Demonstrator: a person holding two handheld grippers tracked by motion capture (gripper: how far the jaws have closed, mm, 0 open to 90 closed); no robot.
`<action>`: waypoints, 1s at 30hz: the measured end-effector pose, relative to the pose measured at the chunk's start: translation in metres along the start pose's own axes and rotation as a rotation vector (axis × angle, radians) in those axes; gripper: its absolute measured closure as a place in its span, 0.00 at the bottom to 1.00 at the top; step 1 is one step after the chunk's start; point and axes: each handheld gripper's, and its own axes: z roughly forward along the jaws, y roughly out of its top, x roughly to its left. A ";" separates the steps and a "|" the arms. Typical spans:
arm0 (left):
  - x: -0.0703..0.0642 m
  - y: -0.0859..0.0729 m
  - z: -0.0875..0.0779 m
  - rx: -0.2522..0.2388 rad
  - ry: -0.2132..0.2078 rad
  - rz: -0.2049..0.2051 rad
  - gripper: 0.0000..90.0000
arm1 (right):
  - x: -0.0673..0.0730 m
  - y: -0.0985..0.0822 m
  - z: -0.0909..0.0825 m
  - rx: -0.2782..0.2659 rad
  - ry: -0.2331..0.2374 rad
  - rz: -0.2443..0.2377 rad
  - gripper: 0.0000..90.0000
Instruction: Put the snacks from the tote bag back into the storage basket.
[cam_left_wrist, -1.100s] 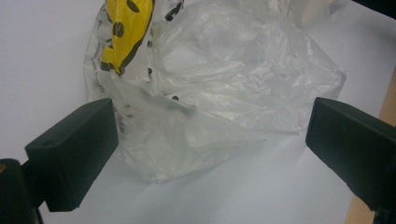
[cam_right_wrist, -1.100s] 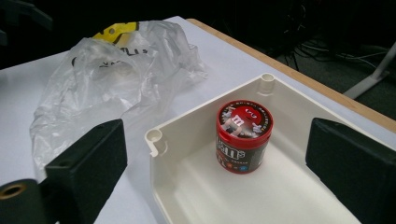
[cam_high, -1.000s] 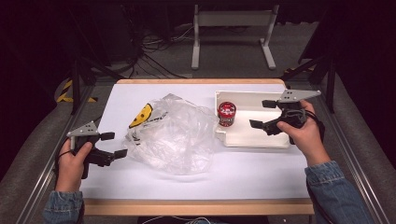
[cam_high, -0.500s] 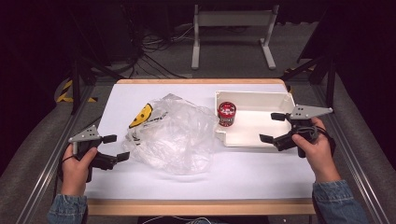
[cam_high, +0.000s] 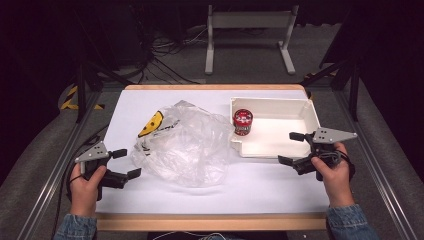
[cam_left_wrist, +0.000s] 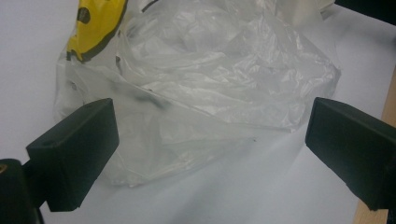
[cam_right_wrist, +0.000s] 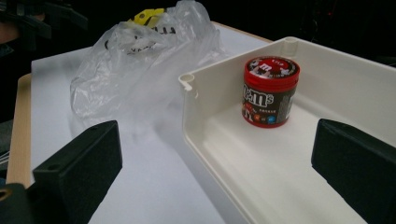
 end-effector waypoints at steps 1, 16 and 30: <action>0.000 -0.002 0.002 0.008 -0.001 0.006 0.04 | 0.001 -0.006 0.001 -0.003 0.000 0.010 0.02; 0.004 -0.008 0.005 -0.014 -0.005 0.015 0.04 | -0.002 -0.043 0.019 -0.007 -0.054 0.091 0.01; 0.013 -0.023 0.014 -0.003 -0.003 -0.023 0.04 | -0.004 -0.059 0.037 0.142 -0.103 0.135 0.02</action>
